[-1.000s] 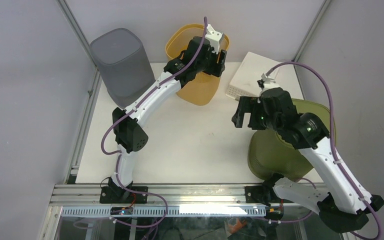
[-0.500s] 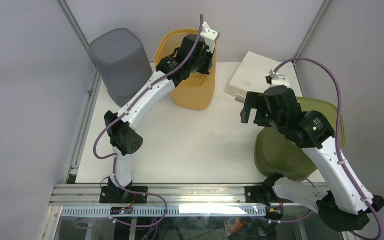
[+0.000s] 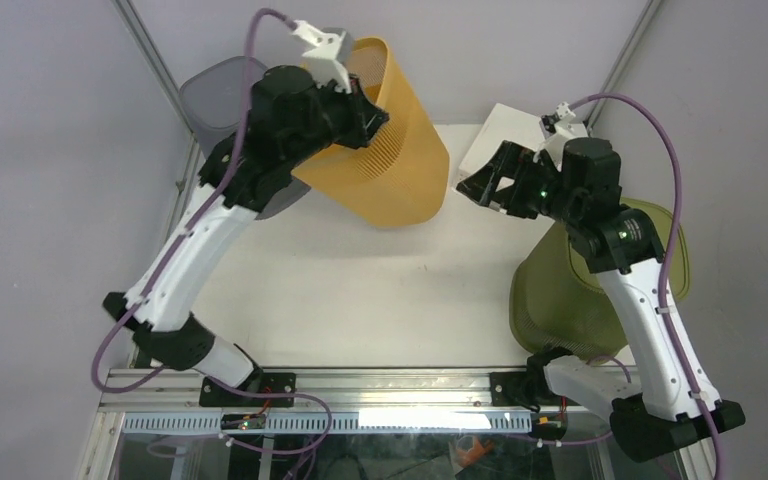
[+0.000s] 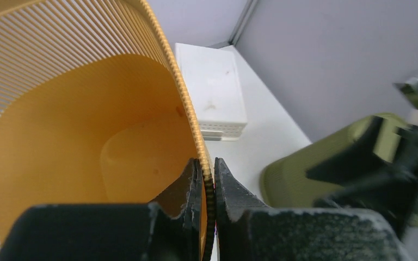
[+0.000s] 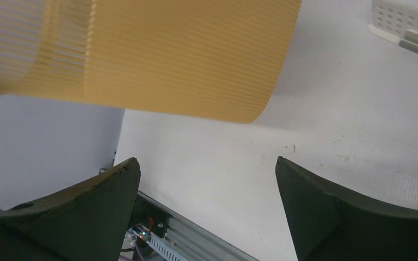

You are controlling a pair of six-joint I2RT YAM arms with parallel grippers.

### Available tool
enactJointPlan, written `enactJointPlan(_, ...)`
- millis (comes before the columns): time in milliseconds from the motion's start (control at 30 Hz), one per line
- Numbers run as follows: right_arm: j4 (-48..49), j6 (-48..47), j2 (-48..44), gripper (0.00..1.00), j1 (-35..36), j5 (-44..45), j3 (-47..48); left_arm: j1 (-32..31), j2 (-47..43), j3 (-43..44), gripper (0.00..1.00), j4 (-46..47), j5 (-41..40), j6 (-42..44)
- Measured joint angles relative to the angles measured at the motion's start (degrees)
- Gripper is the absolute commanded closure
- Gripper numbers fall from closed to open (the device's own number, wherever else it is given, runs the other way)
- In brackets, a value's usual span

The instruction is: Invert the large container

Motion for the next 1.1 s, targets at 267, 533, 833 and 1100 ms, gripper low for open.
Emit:
enactJointPlan(267,2.38,-1.49,-0.04,0.01,-11.96,-16.13,-6.86,0.11,-26.67,-34.99,1.00,15.63,1.03,-17.29)
enactJointPlan(533,0.52,-5.31,-2.32,0.01,-12.72,-15.98,-9.31,0.07,-36.26,-60.67,1.00,31.19,3.67,-33.55)
enactJointPlan(833,0.22,-5.95,-1.70,0.00,-12.68,-16.33,-11.34,0.09,-43.39,-73.31,1.00,40.52,0.48,-40.13)
enactJointPlan(1100,-2.34,-7.17,3.19,0.00,-0.52,-6.86,-8.04,0.07,-49.16,-80.56,1.00,40.89,-8.17,-43.28)
